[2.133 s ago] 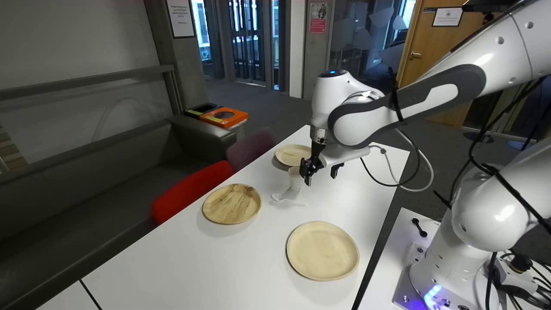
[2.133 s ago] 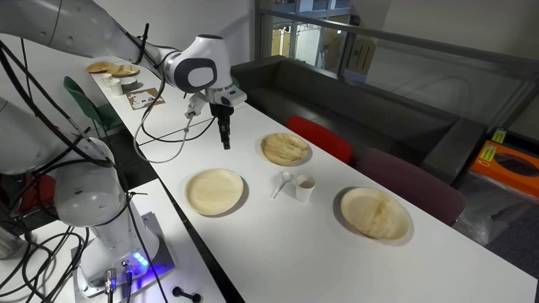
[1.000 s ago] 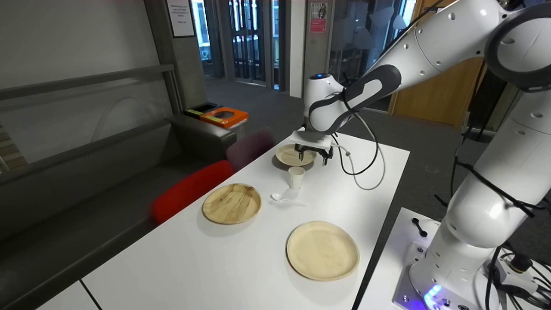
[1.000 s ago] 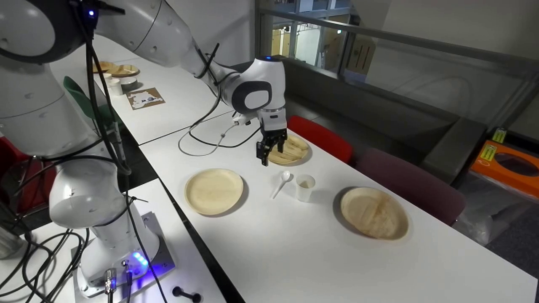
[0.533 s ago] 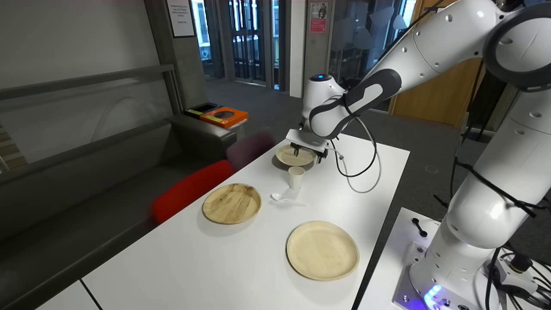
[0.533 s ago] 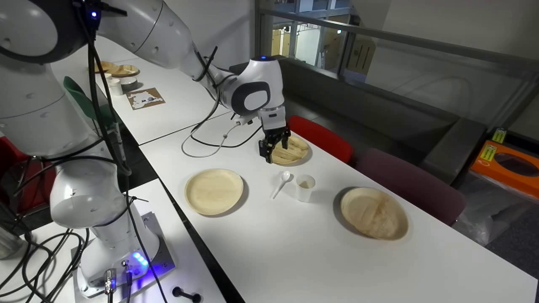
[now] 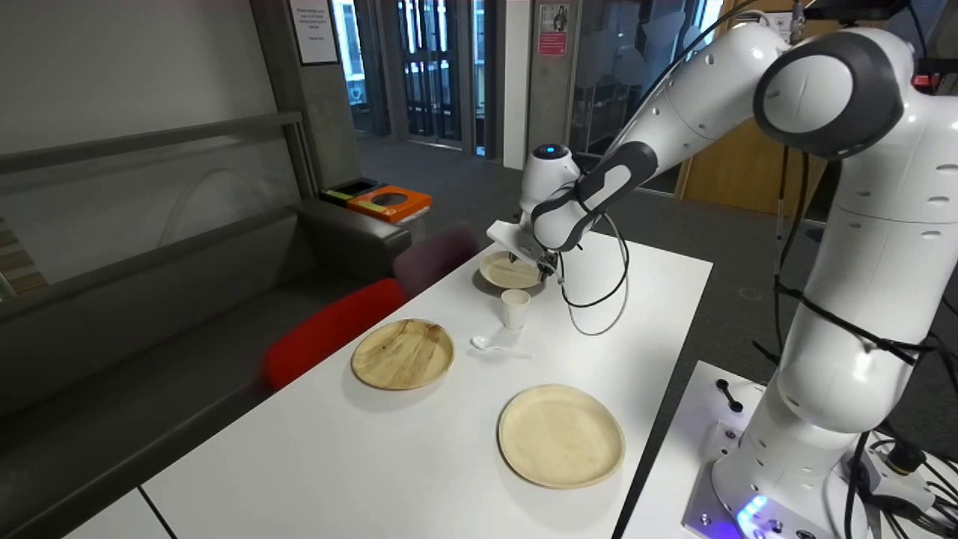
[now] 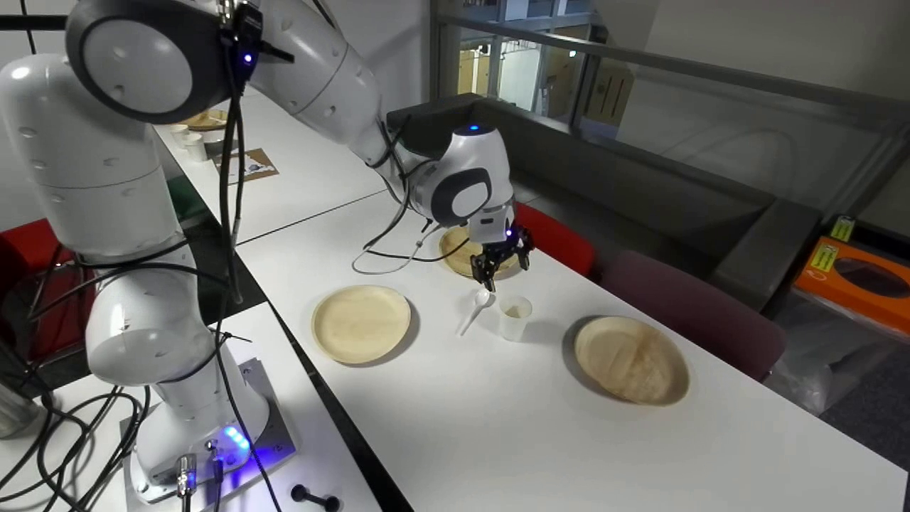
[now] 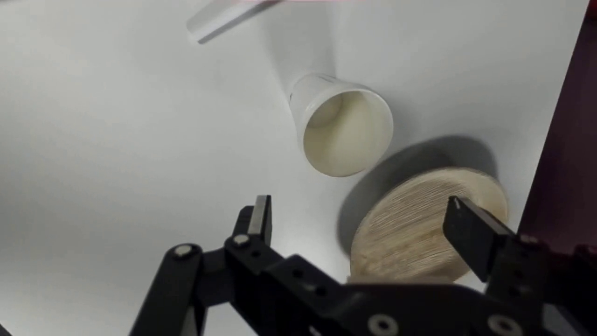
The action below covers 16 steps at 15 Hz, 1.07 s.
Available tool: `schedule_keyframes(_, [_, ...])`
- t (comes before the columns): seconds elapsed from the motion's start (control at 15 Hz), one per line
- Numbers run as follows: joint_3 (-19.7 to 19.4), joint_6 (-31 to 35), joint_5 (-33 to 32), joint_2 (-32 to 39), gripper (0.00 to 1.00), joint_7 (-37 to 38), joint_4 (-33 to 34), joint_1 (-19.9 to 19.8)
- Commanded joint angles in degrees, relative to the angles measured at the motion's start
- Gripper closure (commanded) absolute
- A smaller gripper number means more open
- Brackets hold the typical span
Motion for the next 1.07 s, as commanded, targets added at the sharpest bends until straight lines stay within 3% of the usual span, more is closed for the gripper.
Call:
schedule_keyframes(0.0, [-3.51, -1.35, 1.71, 4.17, 0.00, 0.36, 3.84, 2.77])
schedule_keyframes(0.6, [-4.84, -6.17, 8.20, 8.58, 0.00, -2.62, 6.58, 5.46])
schedule_keyframes(1.0, [-5.34, -9.51, 8.67, 10.90, 0.00, -2.14, 9.12, 6.08])
